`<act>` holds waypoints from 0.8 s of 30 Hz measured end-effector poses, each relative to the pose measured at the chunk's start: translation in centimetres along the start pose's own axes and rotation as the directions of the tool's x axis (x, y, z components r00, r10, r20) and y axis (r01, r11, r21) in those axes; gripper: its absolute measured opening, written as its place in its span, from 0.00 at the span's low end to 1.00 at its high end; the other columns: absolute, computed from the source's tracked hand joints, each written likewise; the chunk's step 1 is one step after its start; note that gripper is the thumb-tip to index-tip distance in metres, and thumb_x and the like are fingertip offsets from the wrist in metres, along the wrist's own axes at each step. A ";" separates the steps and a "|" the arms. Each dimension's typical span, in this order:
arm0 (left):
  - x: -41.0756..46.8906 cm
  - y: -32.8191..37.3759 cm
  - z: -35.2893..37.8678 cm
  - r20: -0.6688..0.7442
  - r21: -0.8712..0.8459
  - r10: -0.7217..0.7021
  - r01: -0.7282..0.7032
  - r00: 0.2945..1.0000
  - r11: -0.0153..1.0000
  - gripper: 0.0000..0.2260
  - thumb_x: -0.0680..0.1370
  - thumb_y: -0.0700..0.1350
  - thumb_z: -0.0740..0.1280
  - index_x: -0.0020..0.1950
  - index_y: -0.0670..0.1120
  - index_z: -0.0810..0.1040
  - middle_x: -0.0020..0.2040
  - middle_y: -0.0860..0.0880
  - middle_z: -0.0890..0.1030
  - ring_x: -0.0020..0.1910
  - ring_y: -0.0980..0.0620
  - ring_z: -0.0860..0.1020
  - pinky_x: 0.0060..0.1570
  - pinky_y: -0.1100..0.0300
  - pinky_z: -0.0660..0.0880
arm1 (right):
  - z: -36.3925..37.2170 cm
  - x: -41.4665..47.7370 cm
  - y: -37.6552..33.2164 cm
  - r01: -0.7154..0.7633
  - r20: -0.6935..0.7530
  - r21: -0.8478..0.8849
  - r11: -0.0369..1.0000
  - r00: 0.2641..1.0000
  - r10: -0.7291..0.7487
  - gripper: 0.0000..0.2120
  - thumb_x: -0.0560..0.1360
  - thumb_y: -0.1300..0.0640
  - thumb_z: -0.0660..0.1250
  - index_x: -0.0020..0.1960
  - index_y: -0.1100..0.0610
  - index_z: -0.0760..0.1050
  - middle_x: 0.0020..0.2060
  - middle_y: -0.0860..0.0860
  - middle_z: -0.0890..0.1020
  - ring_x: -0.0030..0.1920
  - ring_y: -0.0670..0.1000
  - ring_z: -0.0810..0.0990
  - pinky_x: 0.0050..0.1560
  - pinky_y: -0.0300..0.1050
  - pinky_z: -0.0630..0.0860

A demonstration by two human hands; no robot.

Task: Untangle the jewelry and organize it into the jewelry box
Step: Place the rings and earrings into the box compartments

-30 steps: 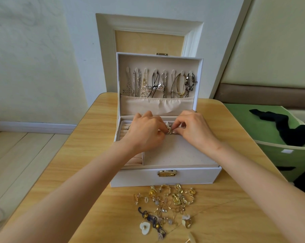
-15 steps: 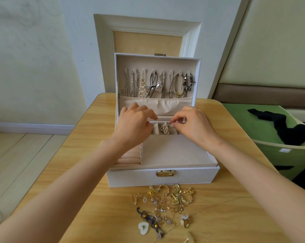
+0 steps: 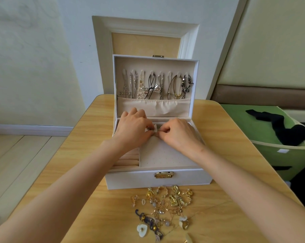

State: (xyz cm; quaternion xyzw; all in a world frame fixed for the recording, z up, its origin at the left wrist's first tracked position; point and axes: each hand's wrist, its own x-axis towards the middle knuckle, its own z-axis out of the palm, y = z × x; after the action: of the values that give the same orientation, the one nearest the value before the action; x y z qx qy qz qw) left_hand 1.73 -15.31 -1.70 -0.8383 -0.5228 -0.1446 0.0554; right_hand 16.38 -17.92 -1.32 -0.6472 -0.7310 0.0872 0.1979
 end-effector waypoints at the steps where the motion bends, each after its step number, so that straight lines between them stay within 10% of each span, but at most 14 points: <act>1: -0.1 -0.1 0.0 -0.008 0.006 0.001 -0.001 1.000 1.000 0.13 0.78 0.55 0.62 0.60 0.56 0.78 0.57 0.51 0.74 0.60 0.48 0.67 0.56 0.55 0.63 | 0.1 0.0 0.0 -0.005 0.000 0.000 1.000 1.000 0.005 0.11 0.74 0.53 0.65 0.33 0.49 0.76 0.34 0.48 0.78 0.44 0.55 0.78 0.38 0.42 0.68; 24: 0.1 -1.0 1.0 0.009 -0.231 -0.154 0.152 0.988 0.961 0.16 0.72 0.53 0.67 0.58 0.53 0.74 0.52 0.50 0.77 0.57 0.47 0.71 0.57 0.53 0.67 | 0.7 -0.1 0.3 0.001 -0.049 0.039 0.999 0.999 0.001 0.09 0.74 0.54 0.66 0.38 0.54 0.82 0.35 0.49 0.82 0.43 0.53 0.79 0.40 0.44 0.74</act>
State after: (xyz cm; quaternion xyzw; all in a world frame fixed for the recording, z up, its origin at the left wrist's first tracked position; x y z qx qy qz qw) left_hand 1.08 -14.52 -2.69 -0.7954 -0.5655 -0.2119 -0.0517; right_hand 16.37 -17.86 -2.11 -0.6452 -0.7241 0.0856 0.2283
